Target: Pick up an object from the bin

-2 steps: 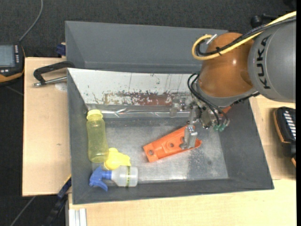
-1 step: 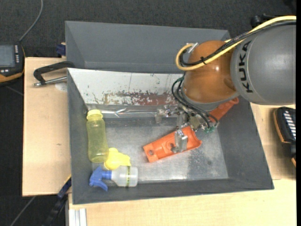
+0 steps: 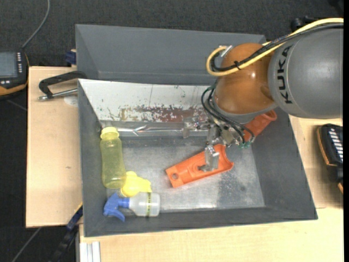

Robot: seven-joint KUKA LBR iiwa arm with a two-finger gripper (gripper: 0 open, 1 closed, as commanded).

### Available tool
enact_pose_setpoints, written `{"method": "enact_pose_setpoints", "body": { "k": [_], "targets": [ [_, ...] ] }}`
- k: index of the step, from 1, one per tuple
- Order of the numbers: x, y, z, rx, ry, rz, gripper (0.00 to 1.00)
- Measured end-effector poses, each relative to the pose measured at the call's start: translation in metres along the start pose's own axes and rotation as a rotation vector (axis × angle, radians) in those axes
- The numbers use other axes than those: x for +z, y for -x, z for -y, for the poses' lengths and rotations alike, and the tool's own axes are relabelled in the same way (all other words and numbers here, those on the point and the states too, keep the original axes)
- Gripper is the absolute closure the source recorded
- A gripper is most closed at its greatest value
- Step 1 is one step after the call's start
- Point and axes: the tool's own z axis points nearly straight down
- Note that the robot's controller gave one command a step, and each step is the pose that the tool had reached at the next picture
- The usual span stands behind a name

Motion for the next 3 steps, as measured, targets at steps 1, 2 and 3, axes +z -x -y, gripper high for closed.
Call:
{"method": "enact_pose_setpoints", "body": {
  "k": [1,2,3],
  "targets": [
    [0.050,-0.013,-0.006,-0.075,0.000,0.000,0.00],
    [0.077,-0.011,-0.008,-0.098,-0.001,0.014,1.00],
    [0.075,-0.011,-0.008,-0.101,-0.001,0.012,1.00]
  ]
}}
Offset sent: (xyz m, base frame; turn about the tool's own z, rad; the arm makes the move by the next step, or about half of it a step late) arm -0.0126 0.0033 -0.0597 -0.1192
